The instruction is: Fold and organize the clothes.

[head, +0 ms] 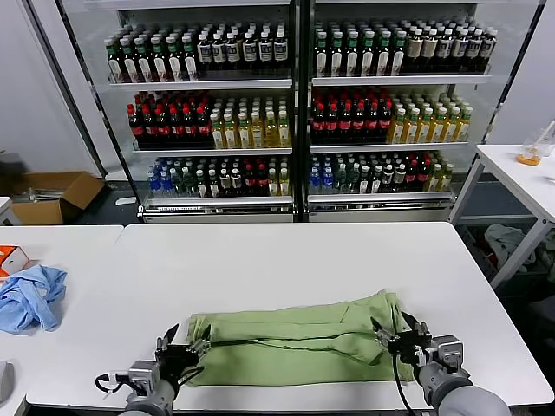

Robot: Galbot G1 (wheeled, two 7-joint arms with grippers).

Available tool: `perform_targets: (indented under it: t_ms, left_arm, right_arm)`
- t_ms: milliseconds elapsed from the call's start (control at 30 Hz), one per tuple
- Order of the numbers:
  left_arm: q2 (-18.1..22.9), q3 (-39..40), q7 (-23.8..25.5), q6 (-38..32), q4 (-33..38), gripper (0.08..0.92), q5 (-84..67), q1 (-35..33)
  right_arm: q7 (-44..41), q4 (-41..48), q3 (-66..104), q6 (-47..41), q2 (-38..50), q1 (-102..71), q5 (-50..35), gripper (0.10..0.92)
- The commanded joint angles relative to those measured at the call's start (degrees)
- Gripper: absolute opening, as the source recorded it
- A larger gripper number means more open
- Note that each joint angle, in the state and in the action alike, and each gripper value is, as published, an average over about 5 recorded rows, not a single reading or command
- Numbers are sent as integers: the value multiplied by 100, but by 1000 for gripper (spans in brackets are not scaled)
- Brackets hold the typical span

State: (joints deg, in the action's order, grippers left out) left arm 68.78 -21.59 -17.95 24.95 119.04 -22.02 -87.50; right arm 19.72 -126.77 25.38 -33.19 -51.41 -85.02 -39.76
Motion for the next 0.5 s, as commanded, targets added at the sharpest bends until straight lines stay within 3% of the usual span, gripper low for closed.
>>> perform_targets:
  t_ms: [33, 167, 500]
  left_arm:
    - [422, 93, -230, -153, -263, 813, 571, -107]
    - [453, 103, -196, -161, -215, 748, 523, -163]
    - [437, 19, 52, -137, -173, 454, 312, -228]
  right_arm:
    - [-11, -104, 51, -1, -7, -133, 29, 814]
    - [-14, -130, 91, -1, 7, -172, 19, 822]
    - [2, -202, 135, -2, 58, -173, -29, 823]
